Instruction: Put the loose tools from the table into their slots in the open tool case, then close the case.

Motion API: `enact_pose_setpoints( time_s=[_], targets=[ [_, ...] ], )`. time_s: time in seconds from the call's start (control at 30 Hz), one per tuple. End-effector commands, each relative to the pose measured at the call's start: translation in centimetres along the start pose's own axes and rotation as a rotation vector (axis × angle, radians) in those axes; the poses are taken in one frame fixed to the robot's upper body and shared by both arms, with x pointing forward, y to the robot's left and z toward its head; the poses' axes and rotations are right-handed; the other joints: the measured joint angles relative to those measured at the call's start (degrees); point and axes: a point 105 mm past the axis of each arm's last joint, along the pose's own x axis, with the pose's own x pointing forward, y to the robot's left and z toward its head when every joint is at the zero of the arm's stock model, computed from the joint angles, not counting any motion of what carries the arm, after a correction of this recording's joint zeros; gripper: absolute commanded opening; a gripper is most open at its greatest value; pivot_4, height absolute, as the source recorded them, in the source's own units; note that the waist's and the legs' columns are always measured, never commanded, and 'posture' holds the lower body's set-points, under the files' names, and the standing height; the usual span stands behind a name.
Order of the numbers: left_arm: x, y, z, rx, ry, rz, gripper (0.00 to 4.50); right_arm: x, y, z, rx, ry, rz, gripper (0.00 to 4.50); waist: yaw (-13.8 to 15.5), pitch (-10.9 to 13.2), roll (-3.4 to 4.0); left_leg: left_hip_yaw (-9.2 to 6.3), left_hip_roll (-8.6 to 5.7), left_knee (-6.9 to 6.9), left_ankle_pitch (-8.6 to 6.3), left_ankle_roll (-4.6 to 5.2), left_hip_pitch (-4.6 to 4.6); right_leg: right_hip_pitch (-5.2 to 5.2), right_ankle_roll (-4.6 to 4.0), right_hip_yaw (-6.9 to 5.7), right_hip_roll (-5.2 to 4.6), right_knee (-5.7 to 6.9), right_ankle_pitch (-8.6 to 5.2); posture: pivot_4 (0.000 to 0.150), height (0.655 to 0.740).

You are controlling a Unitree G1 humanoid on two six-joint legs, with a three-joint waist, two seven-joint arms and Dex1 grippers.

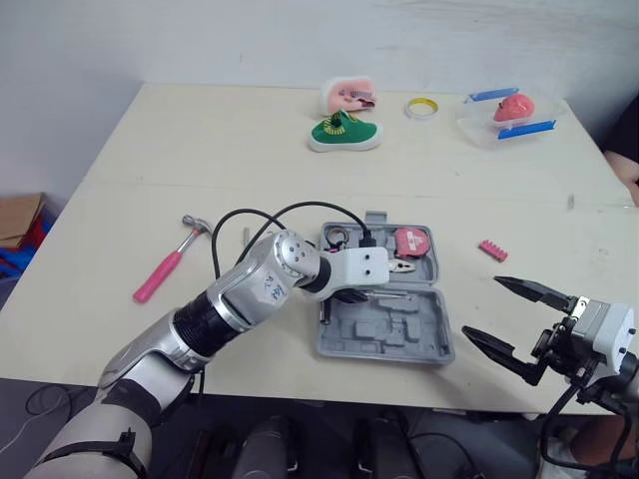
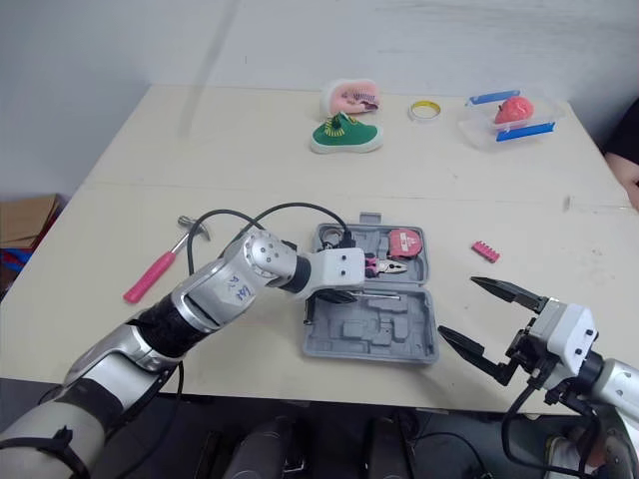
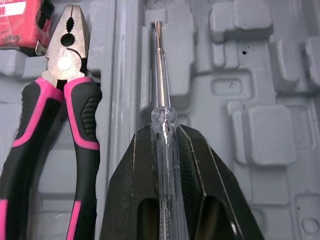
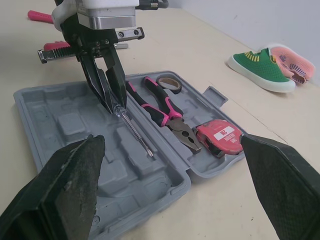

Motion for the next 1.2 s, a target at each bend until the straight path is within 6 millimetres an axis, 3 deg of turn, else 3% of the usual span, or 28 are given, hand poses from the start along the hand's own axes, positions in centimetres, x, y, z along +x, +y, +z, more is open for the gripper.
enact_pose_setpoints(
  time_s=[0.03,0.4,0.63,0.73,0.9,0.97,1.03,1.13,1.17,1.2],
  targets=[
    [0.4,-0.5,-0.1,0.044,0.006,-0.002,0.07,-0.3,0.3,0.4,-0.030,-0.016,-0.002,4.50,0.00,0.00,0.00,0.00,0.00,0.01,0.00,0.01,0.00,0.00,0.00,0.00,0.00,0.01,0.00,0.150,0.7400],
    [0.6,-0.3,0.0,0.061,-0.028,0.013,0.07,-0.9,0.4,-0.4,-0.027,-0.016,-0.001,4.50,0.01,0.00,0.00,0.00,0.00,0.09,-0.03,0.05,0.00,0.02,0.00,-0.02,-0.07,0.04,0.00,0.150,0.7400],
    [-0.8,0.1,2.4,0.184,-0.150,0.050,3.09,-0.9,0.4,-0.4,-0.007,-0.027,-0.005,4.50,0.00,0.00,0.00,0.00,-0.01,0.15,-0.03,0.06,0.00,0.02,0.00,-0.05,-0.11,0.08,0.00,0.150,0.7400],
    [-1.4,-0.1,2.7,0.214,-0.167,0.040,3.09,-0.7,0.3,-0.1,0.013,-0.055,-0.027,4.50,-0.06,-0.01,0.01,0.00,0.00,0.15,-0.04,0.06,0.00,0.02,0.00,-0.07,-0.12,0.09,0.00,0.150,0.7400],
    [-3.4,0.5,4.0,0.167,-0.434,0.122,3.09,-0.5,0.8,-0.4,0.011,-0.043,-0.008,4.50,-0.10,-0.01,0.01,0.00,0.00,0.16,-0.05,0.08,0.00,0.03,0.00,-0.09,-0.17,0.10,0.00,0.150,0.7400],
    [-3.9,0.7,4.4,0.005,-0.599,0.128,2.56,-0.4,0.7,-0.3,0.008,-0.043,-0.014,4.50,-0.10,-0.02,0.04,0.00,0.00,0.17,-0.05,0.08,0.00,0.04,0.00,-0.13,-0.18,0.11,0.00,0.150,0.7400],
    [-4.2,0.1,4.5,0.002,-0.696,0.091,1.89,-0.3,0.6,-0.2,0.004,-0.044,-0.021,4.50,-0.07,-0.02,0.03,0.00,0.00,0.24,-0.05,0.09,0.00,0.07,0.00,-0.17,-0.20,0.13,0.00,0.150,0.7400],
    [-3.4,0.1,3.5,-0.046,-0.708,0.122,0.40,-0.2,0.6,-0.2,0.003,-0.046,-0.028,4.50,0.02,-0.02,0.03,-0.02,-0.03,0.28,-0.06,0.11,0.01,0.11,0.01,-0.22,-0.22,0.14,0.00,0.150,0.7400],
    [-2.8,-0.1,3.0,-0.056,-0.687,0.118,0.05,-0.1,0.6,-0.2,0.003,-0.045,-0.028,4.50,0.01,-0.02,0.03,-0.02,-0.04,0.28,-0.07,0.11,0.03,0.13,0.01,-0.22,-0.22,0.14,0.01,0.150,0.7400],
    [-2.3,-0.5,2.5,-0.039,-0.663,0.110,0.05,-0.1,0.6,-0.1,0.004,-0.045,-0.029,4.50,-0.01,-0.02,0.03,-0.03,-0.04,0.28,-0.07,0.12,0.03,0.12,0.02,-0.22,-0.22,0.13,0.01,0.150,0.7400]
  ],
)
